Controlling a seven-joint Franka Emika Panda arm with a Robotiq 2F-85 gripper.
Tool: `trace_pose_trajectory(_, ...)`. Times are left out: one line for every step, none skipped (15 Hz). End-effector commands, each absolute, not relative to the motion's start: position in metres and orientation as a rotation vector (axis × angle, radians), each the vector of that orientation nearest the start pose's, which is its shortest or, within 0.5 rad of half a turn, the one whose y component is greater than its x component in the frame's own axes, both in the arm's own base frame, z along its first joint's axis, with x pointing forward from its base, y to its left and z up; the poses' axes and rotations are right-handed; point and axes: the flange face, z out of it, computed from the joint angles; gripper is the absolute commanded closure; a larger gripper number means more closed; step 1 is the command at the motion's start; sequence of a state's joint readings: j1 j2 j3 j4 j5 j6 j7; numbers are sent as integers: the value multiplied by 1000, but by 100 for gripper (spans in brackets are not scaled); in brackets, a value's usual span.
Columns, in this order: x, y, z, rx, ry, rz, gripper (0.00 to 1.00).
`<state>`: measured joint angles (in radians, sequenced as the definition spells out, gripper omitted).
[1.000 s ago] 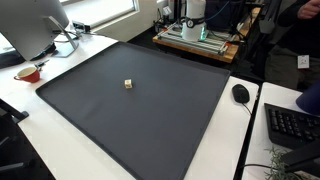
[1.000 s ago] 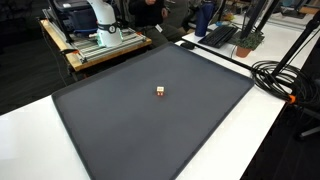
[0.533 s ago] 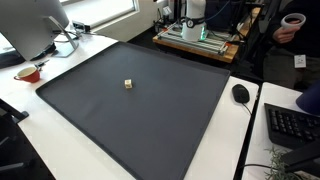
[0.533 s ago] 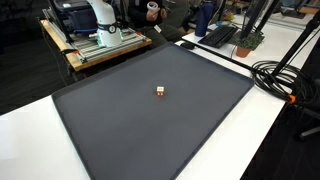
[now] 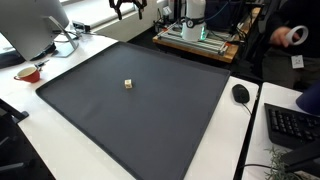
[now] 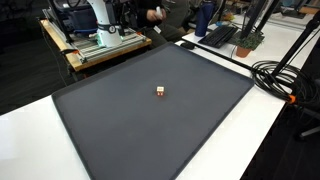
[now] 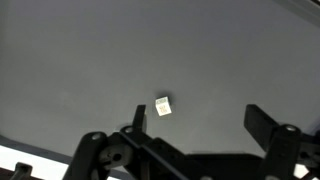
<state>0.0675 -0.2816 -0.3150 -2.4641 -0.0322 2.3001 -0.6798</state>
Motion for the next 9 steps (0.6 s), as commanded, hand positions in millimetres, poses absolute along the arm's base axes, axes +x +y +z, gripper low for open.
trace_pose_trajectory(442, -113, 401, -3050, -709, -176, 0)
trace_pose_trajectory(442, -111, 402, -3053, -712, -176, 0)
trace_pose_trajectory(442, -109, 405, -3054, -715, -186, 0)
trace_pose_trajectory(448, -106, 401, -3064, -784, -253, 0)
trace_pose_trajectory(454, -102, 389, -3015, -905, -329, 0)
trace_pose_trajectory(459, -100, 380, -2999, -985, -361, 0)
trace_pose_trajectory(463, -95, 368, -2972, -1062, -394, 0)
trace_pose_trajectory(467, -92, 356, -2935, -1131, -421, 0)
trace_pose_trajectory(469, -84, 345, -2895, -1193, -445, 0)
